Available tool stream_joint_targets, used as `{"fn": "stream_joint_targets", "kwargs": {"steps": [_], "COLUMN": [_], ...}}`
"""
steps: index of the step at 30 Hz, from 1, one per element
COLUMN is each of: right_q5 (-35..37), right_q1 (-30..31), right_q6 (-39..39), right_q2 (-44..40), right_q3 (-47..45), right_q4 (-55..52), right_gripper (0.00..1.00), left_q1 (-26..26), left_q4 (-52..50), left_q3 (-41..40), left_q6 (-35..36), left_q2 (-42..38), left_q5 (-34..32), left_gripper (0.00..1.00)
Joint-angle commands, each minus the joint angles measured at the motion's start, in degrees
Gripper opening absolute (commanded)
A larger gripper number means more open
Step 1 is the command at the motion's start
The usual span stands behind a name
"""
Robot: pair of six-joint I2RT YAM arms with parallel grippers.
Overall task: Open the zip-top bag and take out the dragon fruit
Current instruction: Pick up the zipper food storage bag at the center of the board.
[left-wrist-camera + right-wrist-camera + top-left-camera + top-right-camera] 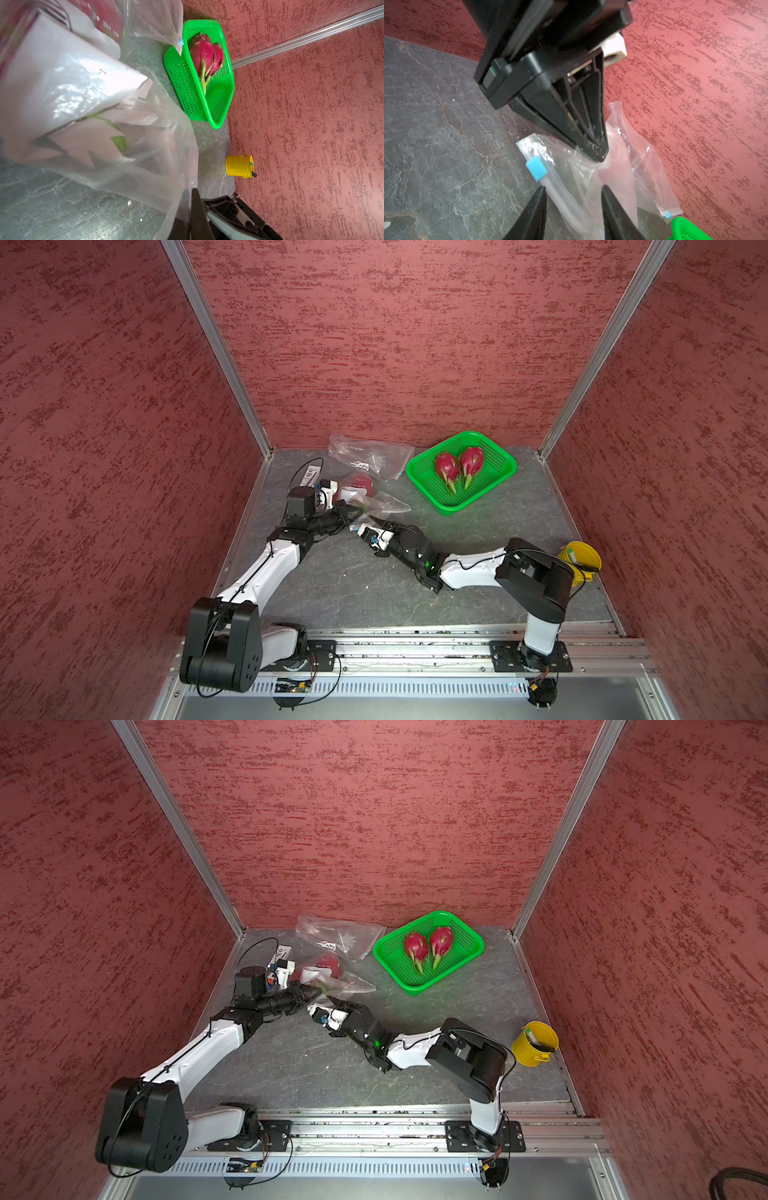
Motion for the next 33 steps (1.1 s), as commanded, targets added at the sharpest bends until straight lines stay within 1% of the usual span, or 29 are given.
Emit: {"fn": "stream_joint_targets", "kwargs": {"steps": [1,5,7,11,13,15,17,19,23,24,26,29,30,32,33], "right_q5": [1.4,3.0,3.4,4.8,5.5,5.5,5.5,5.9,5.7,5.4,4.3,2.3,1.7,0.2,-0.7], "right_q1": [0.6,0.6,0.6,0.6,0.5,0.5,0.5,0.3,0.0,-0.1,-0.2,-0.5,-0.5,-0.9,-1.2], "right_q6": [1.6,0.8,-1.2,-2.3,-2.7,-2.5,-2.0,-1.6,-1.4,-1.2,-0.2,2.1,2.8,4.4,5.4], "right_q2": [1.1,2.6,3.7,5.1,5.3,4.7,4.0,3.8,4.2,4.2,3.7,2.5,1.9,0.7,-0.1], "right_q3": [-0.8,0.5,1.5,2.3,2.6,2.7,2.9,3.4,5.1,5.4,5.9,6.3,6.3,6.3,6.3], "right_q4": [2.1,2.5,2.3,3.9,4.4,4.5,3.9,3.6,1.4,0.8,-0.9,-3.7,-4.6,-7.0,-8.3], "right_gripper": [0.43,0.44,0.44,0.40,0.36,0.30,0.21,0.18,0.04,0.04,0.00,0.00,0.00,0.00,0.00], "left_q1": [0.3,0.3,0.3,0.3,0.4,0.4,0.4,0.4,0.3,0.5,0.6,1.3,1.6,2.4,3.0], "left_q4": [1.9,2.0,2.0,1.6,1.4,1.3,1.2,1.2,0.8,0.5,0.2,0.4,0.6,1.0,1.1], "left_q3": [1.0,1.1,1.2,1.0,0.8,0.7,0.7,0.7,1.0,1.1,1.2,1.3,1.4,1.8,2.2], "left_q6": [0.0,-0.2,-0.5,-0.5,-0.5,-0.4,-0.5,-0.5,-0.3,-0.2,0.0,-0.1,-0.2,-0.4,-0.3], "left_q2": [-0.2,-0.3,-0.5,-1.1,-1.3,-1.3,-1.2,-1.2,-1.2,-1.3,-1.4,-1.6,-1.6,-1.7,-1.7], "left_q5": [0.8,1.4,1.9,2.0,2.0,2.2,2.3,2.4,2.7,2.8,2.8,2.8,2.8,2.9,3.0], "left_gripper": [0.00,0.00,0.00,0.00,0.00,0.00,0.00,0.00,0.00,0.00,0.00,0.00,0.01,0.10,0.21]}}
